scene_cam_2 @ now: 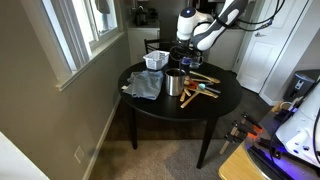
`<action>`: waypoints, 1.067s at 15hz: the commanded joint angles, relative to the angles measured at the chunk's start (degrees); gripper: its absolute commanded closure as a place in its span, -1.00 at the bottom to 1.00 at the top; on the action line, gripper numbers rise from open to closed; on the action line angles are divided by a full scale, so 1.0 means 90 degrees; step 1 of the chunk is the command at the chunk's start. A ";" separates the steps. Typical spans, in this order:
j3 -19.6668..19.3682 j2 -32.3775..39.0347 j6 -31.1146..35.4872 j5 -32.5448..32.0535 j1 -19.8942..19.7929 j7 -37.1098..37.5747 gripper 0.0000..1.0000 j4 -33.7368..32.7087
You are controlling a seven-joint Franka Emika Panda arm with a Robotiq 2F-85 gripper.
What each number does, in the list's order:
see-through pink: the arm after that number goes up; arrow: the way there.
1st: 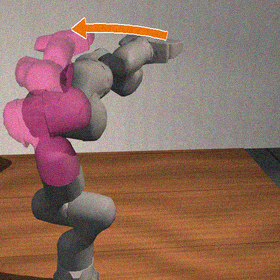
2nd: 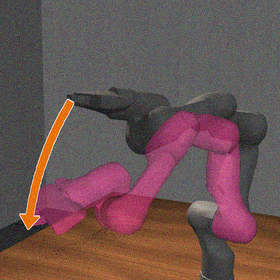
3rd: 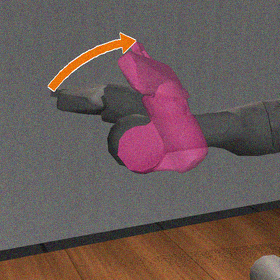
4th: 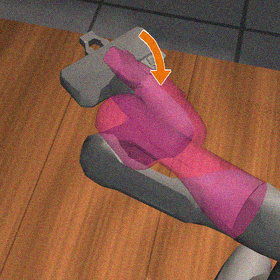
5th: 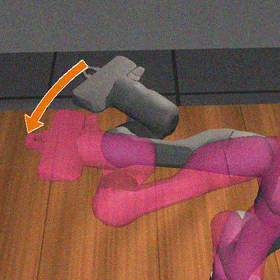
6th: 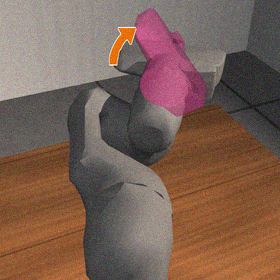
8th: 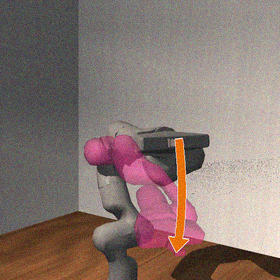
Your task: Put the black spatula in the silver tin
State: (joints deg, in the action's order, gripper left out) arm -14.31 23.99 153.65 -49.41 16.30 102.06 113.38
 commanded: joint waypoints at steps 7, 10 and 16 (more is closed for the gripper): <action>0.0123 0.0037 0.0087 -0.0333 -0.0121 0.0451 0.25 0.0203; 0.0191 0.0056 0.0079 -0.0301 -0.0181 0.0480 -0.10 0.0222; 0.0241 0.0021 0.0071 -0.0300 -0.0238 0.0494 -0.87 0.0248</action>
State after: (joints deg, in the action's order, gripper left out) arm -13.06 25.37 153.64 -50.11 15.36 104.06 114.23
